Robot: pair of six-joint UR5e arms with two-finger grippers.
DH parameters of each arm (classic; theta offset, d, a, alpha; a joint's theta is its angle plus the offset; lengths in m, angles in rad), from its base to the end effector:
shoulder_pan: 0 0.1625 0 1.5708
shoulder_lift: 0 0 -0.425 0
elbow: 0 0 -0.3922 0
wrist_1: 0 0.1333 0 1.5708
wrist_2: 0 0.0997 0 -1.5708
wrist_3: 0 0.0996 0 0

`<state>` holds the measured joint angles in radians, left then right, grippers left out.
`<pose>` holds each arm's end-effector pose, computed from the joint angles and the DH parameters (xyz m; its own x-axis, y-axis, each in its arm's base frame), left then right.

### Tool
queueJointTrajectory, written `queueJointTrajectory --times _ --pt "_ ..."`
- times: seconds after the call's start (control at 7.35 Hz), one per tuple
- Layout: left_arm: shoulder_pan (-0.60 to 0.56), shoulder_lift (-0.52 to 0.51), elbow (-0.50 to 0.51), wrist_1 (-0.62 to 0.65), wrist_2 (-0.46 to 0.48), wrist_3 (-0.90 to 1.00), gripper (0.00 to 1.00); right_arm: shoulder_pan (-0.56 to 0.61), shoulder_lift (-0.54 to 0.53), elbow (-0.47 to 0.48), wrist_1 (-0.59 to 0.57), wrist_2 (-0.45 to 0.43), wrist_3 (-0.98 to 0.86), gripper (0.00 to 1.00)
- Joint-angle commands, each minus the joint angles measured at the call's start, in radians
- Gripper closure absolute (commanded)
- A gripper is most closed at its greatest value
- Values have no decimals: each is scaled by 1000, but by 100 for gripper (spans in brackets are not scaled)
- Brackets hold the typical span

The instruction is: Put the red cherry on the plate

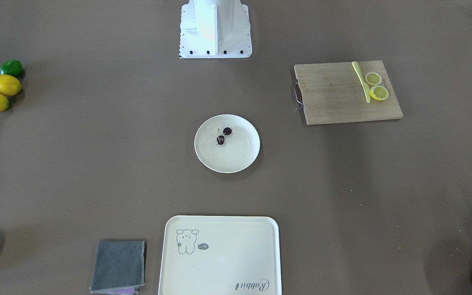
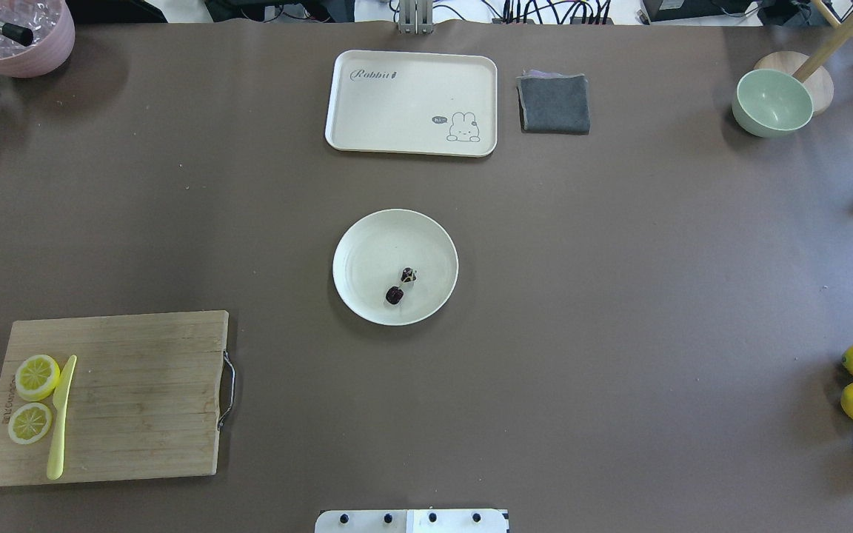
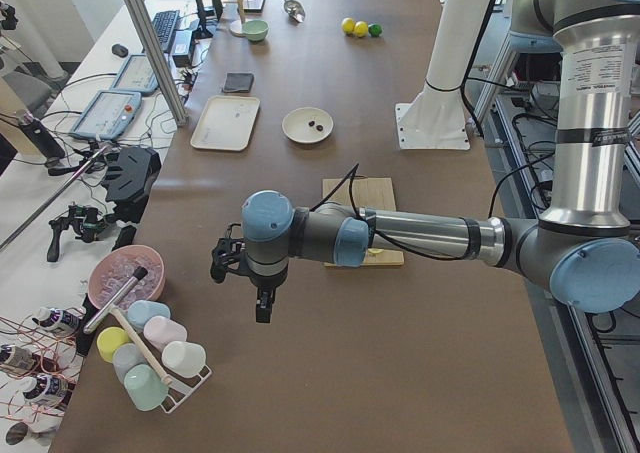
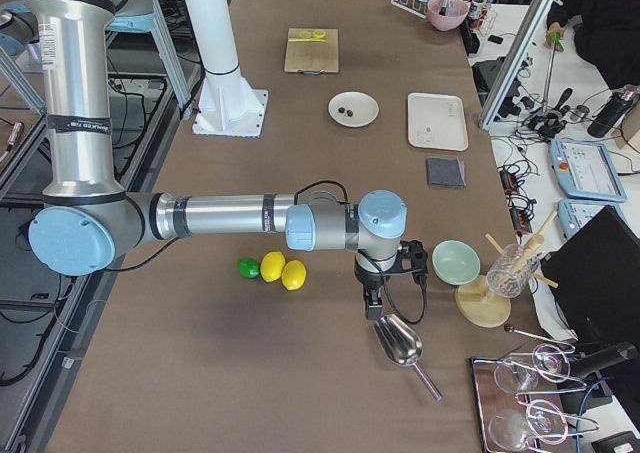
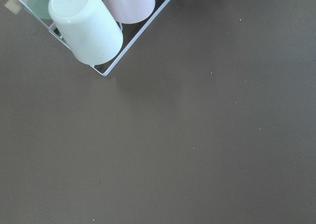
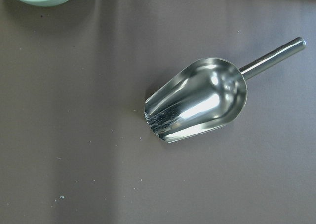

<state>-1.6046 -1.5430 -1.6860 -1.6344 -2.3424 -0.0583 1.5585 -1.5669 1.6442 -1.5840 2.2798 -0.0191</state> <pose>-0.0803 -0.4858 0.6087 0.7168 0.0229 -0.6969 0.0753 0.9911 0.1100 0.0623 -0.4978 0.6263 0.7581 -0.0701 0.6484 0.0268 0.9967 0.0764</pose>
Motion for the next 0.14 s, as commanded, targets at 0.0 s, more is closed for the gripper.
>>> queueJointTrajectory --times 0.0 --pt "0 1 -1 -4 0 0 2 0 -5 6 -1 1 1 0"
